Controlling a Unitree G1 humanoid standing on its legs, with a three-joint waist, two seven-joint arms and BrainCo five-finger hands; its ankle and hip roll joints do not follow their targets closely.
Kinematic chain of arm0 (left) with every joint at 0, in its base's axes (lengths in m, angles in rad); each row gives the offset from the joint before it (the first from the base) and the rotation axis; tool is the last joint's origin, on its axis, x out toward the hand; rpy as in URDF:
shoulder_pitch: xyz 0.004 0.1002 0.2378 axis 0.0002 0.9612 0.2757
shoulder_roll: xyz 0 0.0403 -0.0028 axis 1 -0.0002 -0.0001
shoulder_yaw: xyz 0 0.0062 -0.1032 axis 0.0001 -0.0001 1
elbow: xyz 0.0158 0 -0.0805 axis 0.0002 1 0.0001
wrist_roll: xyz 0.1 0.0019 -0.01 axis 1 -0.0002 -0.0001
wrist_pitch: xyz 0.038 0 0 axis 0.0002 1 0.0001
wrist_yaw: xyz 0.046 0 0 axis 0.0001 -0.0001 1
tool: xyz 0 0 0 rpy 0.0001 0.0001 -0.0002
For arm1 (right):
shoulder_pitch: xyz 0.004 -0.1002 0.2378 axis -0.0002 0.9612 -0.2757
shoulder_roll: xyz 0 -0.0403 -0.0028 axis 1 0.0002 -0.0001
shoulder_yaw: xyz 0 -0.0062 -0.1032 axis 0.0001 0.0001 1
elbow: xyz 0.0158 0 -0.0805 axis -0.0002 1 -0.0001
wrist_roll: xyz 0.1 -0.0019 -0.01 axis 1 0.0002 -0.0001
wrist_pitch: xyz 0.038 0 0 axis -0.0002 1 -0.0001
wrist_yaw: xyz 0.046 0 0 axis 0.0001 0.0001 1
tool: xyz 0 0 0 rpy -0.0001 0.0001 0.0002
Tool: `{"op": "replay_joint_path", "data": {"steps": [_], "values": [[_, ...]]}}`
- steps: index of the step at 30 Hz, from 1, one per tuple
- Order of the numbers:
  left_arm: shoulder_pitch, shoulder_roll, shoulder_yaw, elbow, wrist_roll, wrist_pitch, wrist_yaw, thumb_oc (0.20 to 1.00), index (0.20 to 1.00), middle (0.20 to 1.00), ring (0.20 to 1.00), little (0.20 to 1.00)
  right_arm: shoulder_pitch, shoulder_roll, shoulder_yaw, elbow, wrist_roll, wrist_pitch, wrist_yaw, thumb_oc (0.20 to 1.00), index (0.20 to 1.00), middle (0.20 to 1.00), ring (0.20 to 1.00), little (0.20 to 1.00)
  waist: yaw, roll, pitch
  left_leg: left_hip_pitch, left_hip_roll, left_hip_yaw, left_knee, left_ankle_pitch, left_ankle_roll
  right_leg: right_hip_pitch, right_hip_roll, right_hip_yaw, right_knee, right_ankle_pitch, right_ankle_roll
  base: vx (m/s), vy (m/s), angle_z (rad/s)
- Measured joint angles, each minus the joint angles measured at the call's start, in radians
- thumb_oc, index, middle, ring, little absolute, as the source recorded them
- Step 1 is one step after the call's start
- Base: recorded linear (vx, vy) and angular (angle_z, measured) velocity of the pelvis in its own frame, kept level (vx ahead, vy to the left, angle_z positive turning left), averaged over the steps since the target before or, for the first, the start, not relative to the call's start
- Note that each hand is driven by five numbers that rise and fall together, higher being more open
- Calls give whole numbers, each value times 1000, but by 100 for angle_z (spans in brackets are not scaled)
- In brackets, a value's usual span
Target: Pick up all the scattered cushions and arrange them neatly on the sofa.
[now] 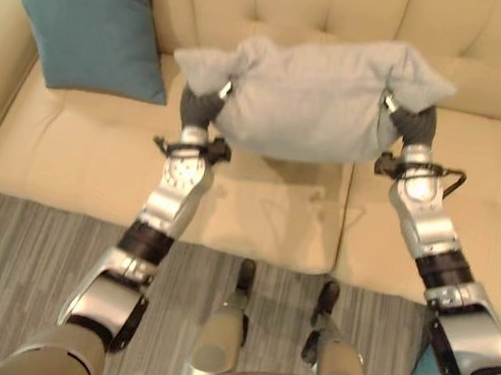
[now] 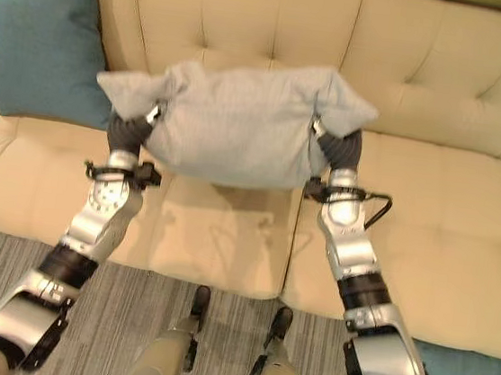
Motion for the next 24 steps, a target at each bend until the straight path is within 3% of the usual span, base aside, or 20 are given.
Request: {"op": "replay_joint_path", "data": {"steps": [6,10,16,22,23,24], "values": [[-131,12,-33,64,7,-17,60,200,200,200,200,200,-86,-4,0,32,-3,0,-55,200,200,200,200,200,-6,-4,21,-51,0,18,0,1,0,-63,-1,20,2,4,-1,9,47,-8],[-153,-1,-36,105,6,-17,74,200,200,200,200,200,-94,5,17,49,-16,8,-85,200,200,200,200,200,-36,-9,71,-52,-3,27,-6,1,0,-74,-5,31,2,6,-2,20,26,-8],[-157,-25,-34,105,7,-18,87,200,200,200,200,200,-96,0,20,76,-37,9,-99,200,200,200,200,200,-43,-13,73,-56,-8,27,7,1,0,-76,-12,32,2,6,-2,15,3,-2],[-211,-30,-59,155,6,-18,101,200,200,200,200,200,-184,-11,42,182,-41,8,-124,200,200,200,200,200,-50,-25,80,-112,-13,25,97,1,0,-98,-17,30,37,10,-8,-10,-18,5],[-231,-27,-63,160,6,-18,102,457,457,457,457,457,-206,-21,43,196,-40,8,-127,200,200,200,200,200,-48,-25,80,-119,-9,25,93,1,0,-109,-15,30,39,10,-8,-17,-24,-5],[-265,-24,-71,199,7,-25,104,790,790,790,790,790,-251,-36,64,238,-43,9,-136,200,200,200,200,200,-43,-25,81,-123,-6,25,80,1,-1,-124,-13,31,42,10,-8,-8,-23,-11]]}}
